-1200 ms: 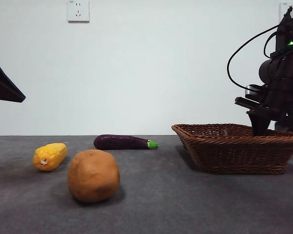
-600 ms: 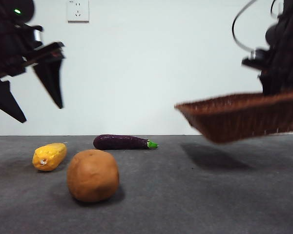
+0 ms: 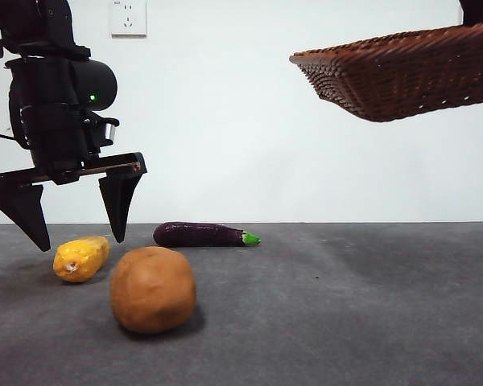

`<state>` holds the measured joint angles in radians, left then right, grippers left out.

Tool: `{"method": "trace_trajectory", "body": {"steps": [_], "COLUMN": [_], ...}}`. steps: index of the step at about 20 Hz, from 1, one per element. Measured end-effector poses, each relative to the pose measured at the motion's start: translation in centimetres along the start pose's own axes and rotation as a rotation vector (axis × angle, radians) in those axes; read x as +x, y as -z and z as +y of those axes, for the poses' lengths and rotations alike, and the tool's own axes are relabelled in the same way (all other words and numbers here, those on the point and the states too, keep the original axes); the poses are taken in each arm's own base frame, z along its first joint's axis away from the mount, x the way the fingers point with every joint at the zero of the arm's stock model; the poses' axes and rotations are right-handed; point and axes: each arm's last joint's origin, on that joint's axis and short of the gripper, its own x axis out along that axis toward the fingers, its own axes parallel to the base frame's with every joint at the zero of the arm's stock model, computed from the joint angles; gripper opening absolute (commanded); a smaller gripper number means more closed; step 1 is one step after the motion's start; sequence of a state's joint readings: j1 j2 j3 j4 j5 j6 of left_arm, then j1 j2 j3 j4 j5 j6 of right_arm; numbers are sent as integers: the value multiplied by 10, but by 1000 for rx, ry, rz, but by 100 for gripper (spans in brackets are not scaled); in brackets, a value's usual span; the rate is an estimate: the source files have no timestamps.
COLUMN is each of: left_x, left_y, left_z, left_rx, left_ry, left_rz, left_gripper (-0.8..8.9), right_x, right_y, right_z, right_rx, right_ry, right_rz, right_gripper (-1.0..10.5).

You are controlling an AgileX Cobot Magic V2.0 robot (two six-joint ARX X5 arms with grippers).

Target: Help me put the vegetables on the table into the basket

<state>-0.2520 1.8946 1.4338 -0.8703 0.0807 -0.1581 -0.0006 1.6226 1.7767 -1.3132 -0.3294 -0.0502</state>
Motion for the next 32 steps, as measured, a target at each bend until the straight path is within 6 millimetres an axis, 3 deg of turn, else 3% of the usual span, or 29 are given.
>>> {"method": "trace_trajectory", "body": {"steps": [6, 11, 13, 15, 16, 21, 23, 25, 28, 32], "left_x": [1, 17, 22, 26, 26, 22, 0, -41, -92, -129], "left_y": [0, -1, -1, -1, -1, 0, 1, 1, 9, 27], "left_z": [-1, 0, 0, 1, 1, -1, -6, -20, -58, -111], "left_rx": [-4, -6, -7, -7, -4, 42, 53, 90, 187, 315], "left_ry": [-46, -56, -54, -56, -56, -14, 108, 329, 578, 738], "left_rz": [-10, 30, 46, 59, 59, 58, 14, -120, -299, -433], "left_gripper": [529, 514, 333, 42, -9, -9, -9, -9, -9, -8], "right_x": [-4, -5, -5, -5, -5, -6, -6, -5, 0, 21], "right_y": [5, 6, 6, 6, 6, 6, 6, 6, 6, 14], "right_z": [2, 2, 2, 2, 2, 2, 0, 2, 13, 36], "right_rx": [5, -2, -3, -3, -3, -2, 15, 47, 58, 23], "right_ry": [-1, -1, -1, -1, -1, 22, 88, 161, 236, 249], "right_rz": [24, 24, 24, 22, 22, 23, 26, 29, 36, 101], "right_gripper": [-16, -16, -16, -16, -16, -16, -16, -16, -16, -16]}}
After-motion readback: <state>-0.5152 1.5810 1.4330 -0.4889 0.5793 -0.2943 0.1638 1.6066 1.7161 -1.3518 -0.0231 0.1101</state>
